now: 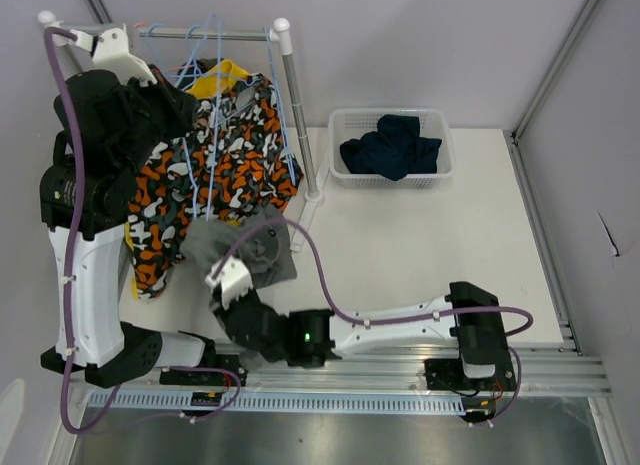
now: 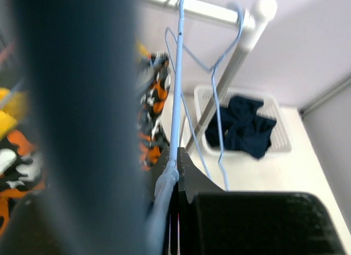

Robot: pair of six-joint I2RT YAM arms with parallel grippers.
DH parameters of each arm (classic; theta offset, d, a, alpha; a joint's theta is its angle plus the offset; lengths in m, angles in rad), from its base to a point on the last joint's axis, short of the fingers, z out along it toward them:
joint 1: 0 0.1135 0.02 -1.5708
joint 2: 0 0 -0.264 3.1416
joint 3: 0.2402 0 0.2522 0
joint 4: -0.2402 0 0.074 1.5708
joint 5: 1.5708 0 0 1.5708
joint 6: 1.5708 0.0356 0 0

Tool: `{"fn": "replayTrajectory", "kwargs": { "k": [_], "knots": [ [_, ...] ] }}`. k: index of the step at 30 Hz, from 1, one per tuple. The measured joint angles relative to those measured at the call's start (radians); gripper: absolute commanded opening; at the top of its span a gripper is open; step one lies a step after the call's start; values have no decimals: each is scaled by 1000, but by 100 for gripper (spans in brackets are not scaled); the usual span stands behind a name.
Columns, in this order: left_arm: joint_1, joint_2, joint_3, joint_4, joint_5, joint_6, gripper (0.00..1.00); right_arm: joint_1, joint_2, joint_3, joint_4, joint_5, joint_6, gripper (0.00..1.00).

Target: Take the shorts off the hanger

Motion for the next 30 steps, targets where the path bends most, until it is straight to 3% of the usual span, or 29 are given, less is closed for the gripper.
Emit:
{"fn": "replayTrajectory", "kwargs": {
  "k": [6, 9, 14, 18, 23, 26, 30],
  "knots": [
    [0, -5, 36, 108, -66, 27, 0, 232, -58, -196, -99, 84, 76, 0],
    [0, -10, 40, 116, -66, 26, 0, 291, -94, -216, -185, 129, 119, 0],
    [0, -162, -241, 153, -21, 20, 0, 235, -266, -219, -226, 300, 27, 0],
    [0, -357, -526, 108, 44, 11, 0, 86, -465, -215, -117, 378, -180, 0],
    [0, -565, -692, 40, 79, 9, 0, -272, -617, -83, -25, 309, -336, 0],
    [0, -645, -734, 40, 83, 8, 0, -513, -600, 69, -20, 192, -352, 0],
    [0, -683, -856, 78, 114, 4, 0, -766, -449, 341, -65, 34, -319, 0]
  ]
}}
